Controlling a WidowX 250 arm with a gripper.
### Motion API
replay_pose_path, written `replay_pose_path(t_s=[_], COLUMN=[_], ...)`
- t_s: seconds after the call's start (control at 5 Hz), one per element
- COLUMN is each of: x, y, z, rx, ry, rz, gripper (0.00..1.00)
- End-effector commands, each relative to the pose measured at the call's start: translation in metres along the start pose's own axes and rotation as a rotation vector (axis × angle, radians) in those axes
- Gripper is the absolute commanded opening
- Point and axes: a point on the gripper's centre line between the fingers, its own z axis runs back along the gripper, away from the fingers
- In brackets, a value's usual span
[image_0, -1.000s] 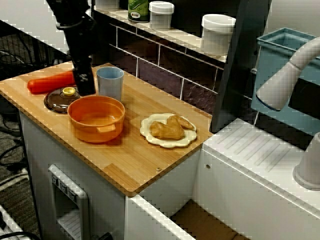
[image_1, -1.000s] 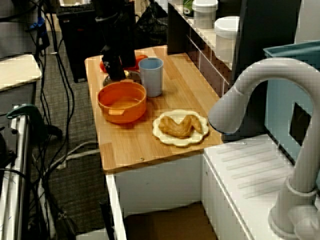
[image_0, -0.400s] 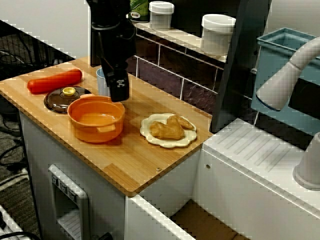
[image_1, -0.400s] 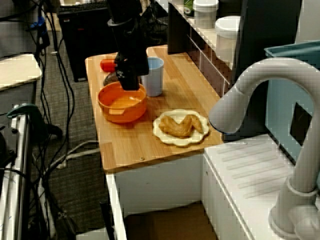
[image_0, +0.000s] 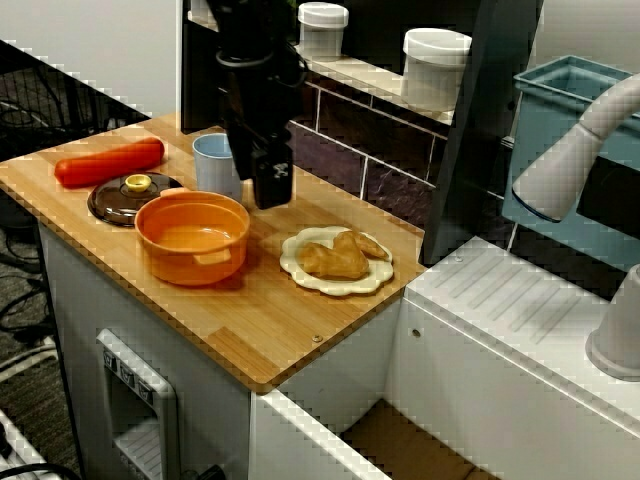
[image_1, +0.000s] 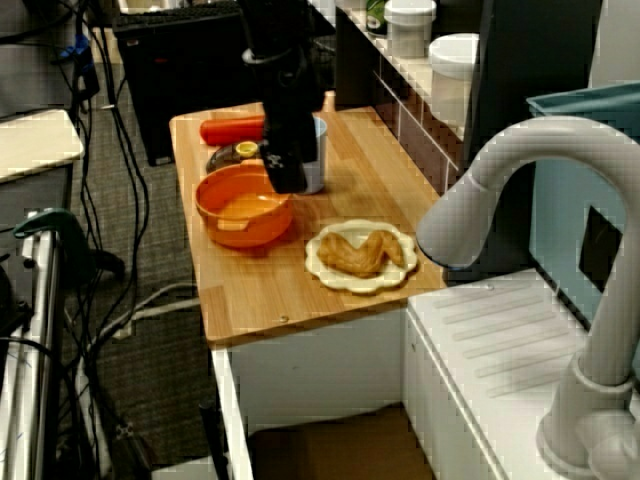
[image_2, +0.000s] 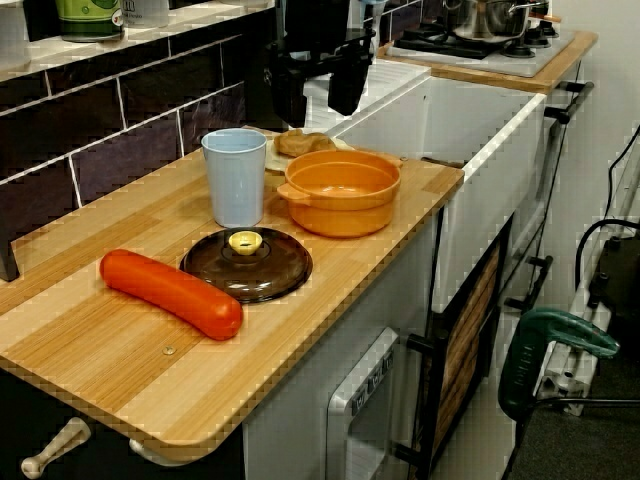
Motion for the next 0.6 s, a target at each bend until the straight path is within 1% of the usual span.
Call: replay_pose_path(t_s=[0.0,0.2,0.4], x=[0.017,0.020,0.020], y=[-0.002,-0.008,-0.011], z=[-0.007,-0.013,-0.019], rx=[0.059,0.061,0.054], ry=[-0.090,-0.093,-0.078], rz=[0.160,0.185,0.181], gripper=[1.00,1.00,1.00])
